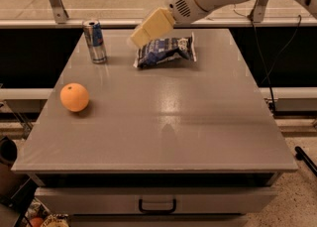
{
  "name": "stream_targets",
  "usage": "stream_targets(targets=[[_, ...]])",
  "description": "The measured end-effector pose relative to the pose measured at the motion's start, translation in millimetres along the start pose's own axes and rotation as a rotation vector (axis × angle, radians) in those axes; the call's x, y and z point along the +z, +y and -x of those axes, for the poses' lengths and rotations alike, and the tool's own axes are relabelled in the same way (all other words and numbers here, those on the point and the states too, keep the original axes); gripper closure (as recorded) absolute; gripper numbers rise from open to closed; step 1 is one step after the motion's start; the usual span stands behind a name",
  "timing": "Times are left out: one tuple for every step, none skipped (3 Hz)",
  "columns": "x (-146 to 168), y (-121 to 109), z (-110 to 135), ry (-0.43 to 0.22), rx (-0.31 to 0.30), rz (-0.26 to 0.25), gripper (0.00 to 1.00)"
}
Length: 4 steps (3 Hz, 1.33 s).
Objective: Knock redbull can over
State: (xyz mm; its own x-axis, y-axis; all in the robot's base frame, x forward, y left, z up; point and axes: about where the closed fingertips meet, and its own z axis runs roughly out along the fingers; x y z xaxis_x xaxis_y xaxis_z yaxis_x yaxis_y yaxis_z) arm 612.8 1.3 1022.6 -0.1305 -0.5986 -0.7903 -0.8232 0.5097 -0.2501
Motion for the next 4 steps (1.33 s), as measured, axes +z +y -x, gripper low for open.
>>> stream_targets(targets=[[11.2,-5.9,7.2,-0.012,0.004,0.009,0.00],[43.6,-8.4,8.5,-0.063,0.019,0.021,0.00],[76.1,-10.4,10.2,-0.157,0.029,0.015,0.00],[109.8,-11.3,8.8,-0.254,0.041,0.005,0.00]])
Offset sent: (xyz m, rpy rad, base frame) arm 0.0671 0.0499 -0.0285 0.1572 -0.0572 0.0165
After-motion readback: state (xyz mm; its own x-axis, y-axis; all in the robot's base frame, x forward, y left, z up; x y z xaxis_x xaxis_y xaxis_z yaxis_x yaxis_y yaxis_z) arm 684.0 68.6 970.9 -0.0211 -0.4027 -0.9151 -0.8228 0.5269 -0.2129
